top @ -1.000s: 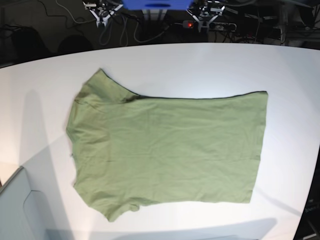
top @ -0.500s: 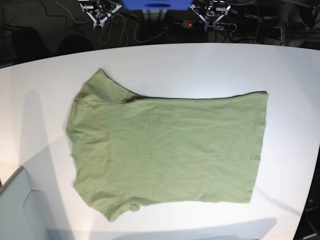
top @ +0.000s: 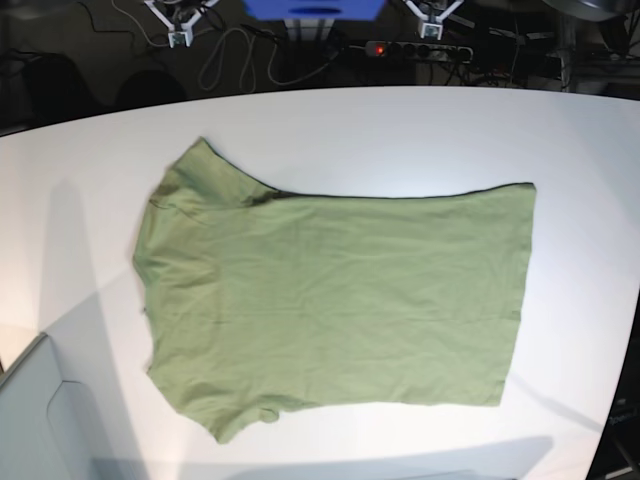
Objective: Fold the T-shirt properly
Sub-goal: 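Move both grippers out from rest toward the shirt's collar edge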
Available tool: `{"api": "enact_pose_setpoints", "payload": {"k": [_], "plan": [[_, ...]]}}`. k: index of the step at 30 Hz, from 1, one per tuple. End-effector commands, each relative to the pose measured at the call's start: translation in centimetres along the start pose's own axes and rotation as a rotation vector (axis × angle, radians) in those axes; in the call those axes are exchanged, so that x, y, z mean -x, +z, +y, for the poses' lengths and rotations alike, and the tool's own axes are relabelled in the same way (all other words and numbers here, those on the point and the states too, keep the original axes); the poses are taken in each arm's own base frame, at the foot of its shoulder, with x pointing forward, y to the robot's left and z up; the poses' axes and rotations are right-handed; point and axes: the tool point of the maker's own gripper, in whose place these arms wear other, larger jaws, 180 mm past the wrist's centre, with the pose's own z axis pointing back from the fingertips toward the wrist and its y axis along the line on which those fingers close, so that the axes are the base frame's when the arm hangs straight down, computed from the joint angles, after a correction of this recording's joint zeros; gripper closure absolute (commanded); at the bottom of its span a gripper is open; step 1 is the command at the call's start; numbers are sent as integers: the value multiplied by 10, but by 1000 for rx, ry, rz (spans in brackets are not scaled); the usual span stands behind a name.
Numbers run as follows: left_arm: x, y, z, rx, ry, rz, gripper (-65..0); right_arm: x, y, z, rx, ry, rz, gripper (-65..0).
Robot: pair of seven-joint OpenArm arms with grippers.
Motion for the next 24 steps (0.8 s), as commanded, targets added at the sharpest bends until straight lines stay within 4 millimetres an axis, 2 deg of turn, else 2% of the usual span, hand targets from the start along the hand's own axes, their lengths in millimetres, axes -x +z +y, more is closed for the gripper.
{"api": "enact_pose_setpoints", "payload": {"k": [1,4,10,15,19,20,24], "plan": [[4,8,7,-14,6,-11,0,-6,8,-2,-5,12,-39,-1],[-2,29,21,-43,7,-64,0,-14,35,-6,-4,55,-88,-1],[-20,86,28,-65,-26,-185,0,-33,102,-2,-18,166,-174,-1],[-55,140,22,-60,-68,-319,0,-58,166,2,-12,244,-244,-1],[-93,182,11,-45,-100,-443,0,-92,216,-7,53,263,-329,-2],[-102,191,8,-42,-106,-473,0,-98,223,-12,71,268,-344,-2],[-128,210,4,-41,-119,-532,0,-118,227,-36,152,240,-374,-4]]}}
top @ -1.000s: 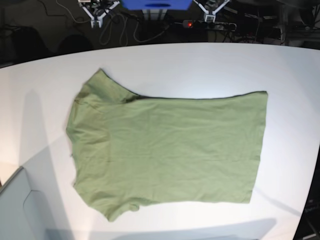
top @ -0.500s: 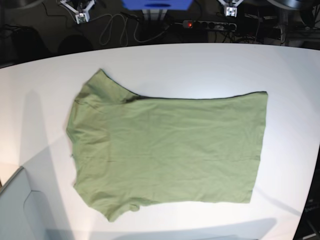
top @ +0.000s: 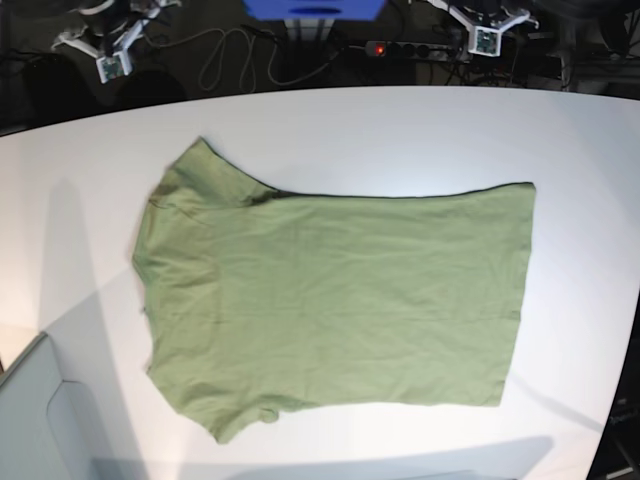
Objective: Fold the T-shirt properly
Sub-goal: 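Move both grippers out from rest toward the shirt's collar edge, then grasp the collar-edge corners of the green shirt with both grippers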
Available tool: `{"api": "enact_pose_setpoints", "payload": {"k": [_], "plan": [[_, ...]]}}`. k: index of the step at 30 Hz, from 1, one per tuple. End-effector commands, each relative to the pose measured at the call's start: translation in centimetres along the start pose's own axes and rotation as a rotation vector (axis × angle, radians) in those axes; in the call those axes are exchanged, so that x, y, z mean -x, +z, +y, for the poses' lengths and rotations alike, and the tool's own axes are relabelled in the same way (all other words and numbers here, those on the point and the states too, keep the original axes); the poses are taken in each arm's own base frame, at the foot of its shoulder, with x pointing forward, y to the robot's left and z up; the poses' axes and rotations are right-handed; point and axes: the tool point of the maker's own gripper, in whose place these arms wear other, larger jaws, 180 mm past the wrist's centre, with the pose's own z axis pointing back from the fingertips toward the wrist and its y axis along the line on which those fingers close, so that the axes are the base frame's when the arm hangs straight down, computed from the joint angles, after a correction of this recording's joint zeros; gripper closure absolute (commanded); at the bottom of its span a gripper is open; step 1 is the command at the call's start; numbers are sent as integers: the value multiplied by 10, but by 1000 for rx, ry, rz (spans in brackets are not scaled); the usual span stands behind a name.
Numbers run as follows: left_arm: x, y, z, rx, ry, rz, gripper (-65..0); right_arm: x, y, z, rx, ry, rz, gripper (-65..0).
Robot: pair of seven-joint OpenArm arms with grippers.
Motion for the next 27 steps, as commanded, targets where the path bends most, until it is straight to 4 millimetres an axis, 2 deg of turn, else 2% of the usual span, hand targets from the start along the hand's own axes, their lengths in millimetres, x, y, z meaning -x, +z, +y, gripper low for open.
{"api": "enact_pose_setpoints", "payload": {"k": [1,3,6,9,11,14,16,18,21,27], "plan": [[-3,6,5,-17,-8,3,0,-8,3,-4,17,-13,-29,-5],[-16,4,14,-44,7,-14,-16,-13,2,-22,78,-44,-34,-6],[-33,-3,32,-70,90,-70,-148,-26,-2,-29,81,-31,-60,-13],[-53,-6,56,-97,171,-141,-252,-36,-5,-32,56,19,-74,-81],[-71,-7,72,-106,214,-201,-288,-44,-8,-33,53,29,-83,-158],[-101,-10,95,-121,259,-298,-292,-59,-13,-35,59,26,-113,-277],[-111,-17,104,-125,288,-310,-292,-67,-15,-35,60,23,-136,-314],[-123,-28,116,-142,311,-320,-292,-78,-18,-27,38,28,-165,-325],[-132,-48,138,-182,375,-313,-293,-91,-22,-16,6,35,-197,-325],[-140,-89,159,-189,482,-308,-295,-103,-28,7,-57,52,-226,-325]]}}
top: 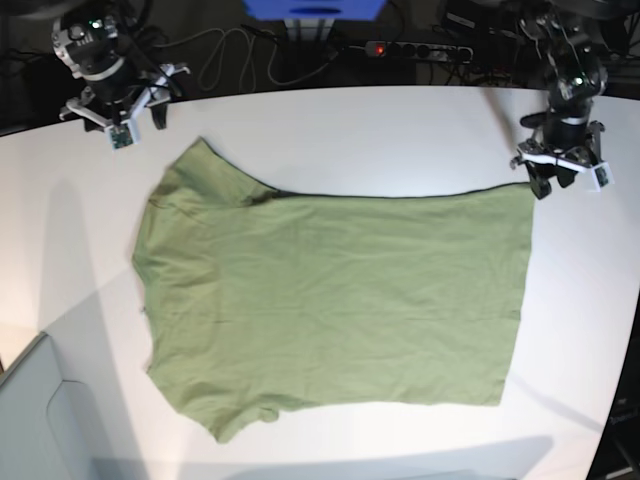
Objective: Fold the T-shirt properly
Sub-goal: 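Grasp the collar-edge corners of the green shirt with both grippers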
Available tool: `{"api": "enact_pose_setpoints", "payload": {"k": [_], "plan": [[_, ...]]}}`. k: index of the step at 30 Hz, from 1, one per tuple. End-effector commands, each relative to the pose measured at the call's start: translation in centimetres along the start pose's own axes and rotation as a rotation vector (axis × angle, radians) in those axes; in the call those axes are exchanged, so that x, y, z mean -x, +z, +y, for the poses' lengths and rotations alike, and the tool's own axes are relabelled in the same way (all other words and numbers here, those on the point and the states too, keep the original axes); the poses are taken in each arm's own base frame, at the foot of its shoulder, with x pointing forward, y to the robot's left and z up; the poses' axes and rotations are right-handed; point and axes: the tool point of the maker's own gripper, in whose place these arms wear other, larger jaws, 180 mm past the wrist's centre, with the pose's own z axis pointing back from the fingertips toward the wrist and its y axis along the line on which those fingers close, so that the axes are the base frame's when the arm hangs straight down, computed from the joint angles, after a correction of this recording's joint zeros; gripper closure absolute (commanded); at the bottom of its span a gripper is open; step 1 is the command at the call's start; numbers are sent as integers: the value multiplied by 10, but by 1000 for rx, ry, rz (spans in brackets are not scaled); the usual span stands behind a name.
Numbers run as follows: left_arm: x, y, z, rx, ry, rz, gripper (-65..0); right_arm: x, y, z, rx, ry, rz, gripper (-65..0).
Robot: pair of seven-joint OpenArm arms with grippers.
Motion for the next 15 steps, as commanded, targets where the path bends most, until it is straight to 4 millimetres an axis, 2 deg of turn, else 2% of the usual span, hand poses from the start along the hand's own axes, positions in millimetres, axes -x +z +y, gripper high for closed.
{"api": "enact_pose_setpoints", "payload": {"k": [1,6,10,15], "plan": [[-11,-5,3,-8,4,-34,-295,-3,1,-1,-1,18,-13,-325],[1,-35,14,-33,81,5,-295,-6,-2,0,-4,19,-21,-325],[8,-48,17,-40,117,30,-295,-7,-2,-2,1,18,-22,-325],[26,-59,4,-13,110,83,-295,-7,-2,-1,-2,19,-22,-325]]}}
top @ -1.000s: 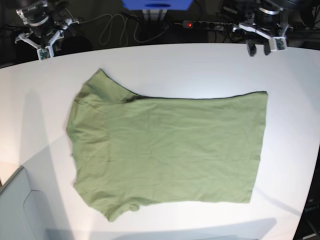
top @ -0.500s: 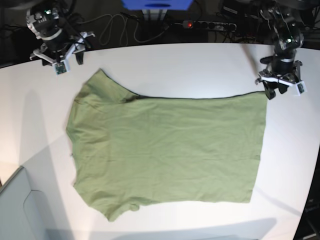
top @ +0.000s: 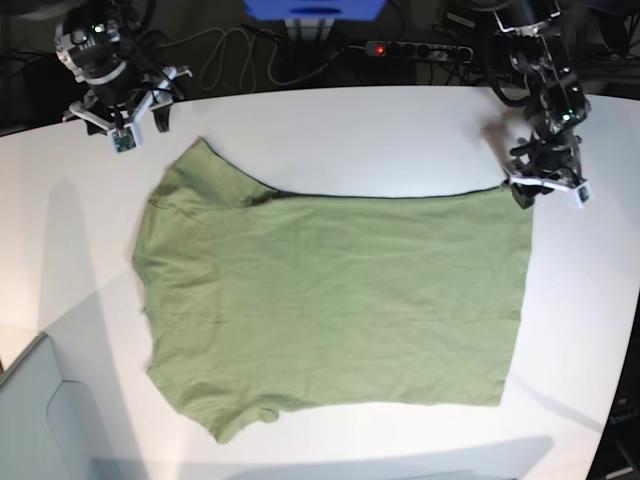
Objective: Fold the T-shirt properly
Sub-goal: 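Grasp the collar-edge corners of the green shirt with both grippers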
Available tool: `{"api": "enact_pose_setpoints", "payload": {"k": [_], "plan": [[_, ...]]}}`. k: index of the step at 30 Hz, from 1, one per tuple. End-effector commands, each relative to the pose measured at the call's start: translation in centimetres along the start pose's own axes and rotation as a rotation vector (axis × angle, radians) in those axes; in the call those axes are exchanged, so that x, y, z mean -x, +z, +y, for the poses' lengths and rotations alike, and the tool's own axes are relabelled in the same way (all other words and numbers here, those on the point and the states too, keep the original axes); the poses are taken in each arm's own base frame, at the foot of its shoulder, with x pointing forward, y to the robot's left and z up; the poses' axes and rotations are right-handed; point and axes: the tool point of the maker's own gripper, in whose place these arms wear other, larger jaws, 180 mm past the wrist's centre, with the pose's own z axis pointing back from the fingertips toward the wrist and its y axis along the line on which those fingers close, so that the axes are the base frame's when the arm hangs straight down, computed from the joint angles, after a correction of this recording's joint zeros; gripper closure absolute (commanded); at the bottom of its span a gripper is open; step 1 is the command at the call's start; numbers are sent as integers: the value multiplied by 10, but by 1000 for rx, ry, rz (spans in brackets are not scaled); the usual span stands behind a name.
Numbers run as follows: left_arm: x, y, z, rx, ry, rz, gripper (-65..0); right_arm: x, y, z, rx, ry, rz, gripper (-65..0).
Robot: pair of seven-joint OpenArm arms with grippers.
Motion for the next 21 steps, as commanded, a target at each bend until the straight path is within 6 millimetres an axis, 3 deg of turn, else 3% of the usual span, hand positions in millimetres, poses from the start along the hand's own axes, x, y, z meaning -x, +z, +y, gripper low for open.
{"api": "enact_pose_setpoints", "payload": {"k": [1,8,11,15,21], "plan": [[-3,-1,-1,6,-8,0,-295,-7,3,-1,0,12,-29,-325],[6,-1,-4,15,-2,23,-268,-12,2,-2,2,12,-43,-325],[14,3,2,3,-3,38,-165,-13,2,-2,3,11,-47,-330],[18,3,4,-1,-2,48,0,-30,-3,3,-6,-2,-94,-331],[15,3,3,1,-7,41,0,-54,-10,20,-54,7,-156,-332]]}}
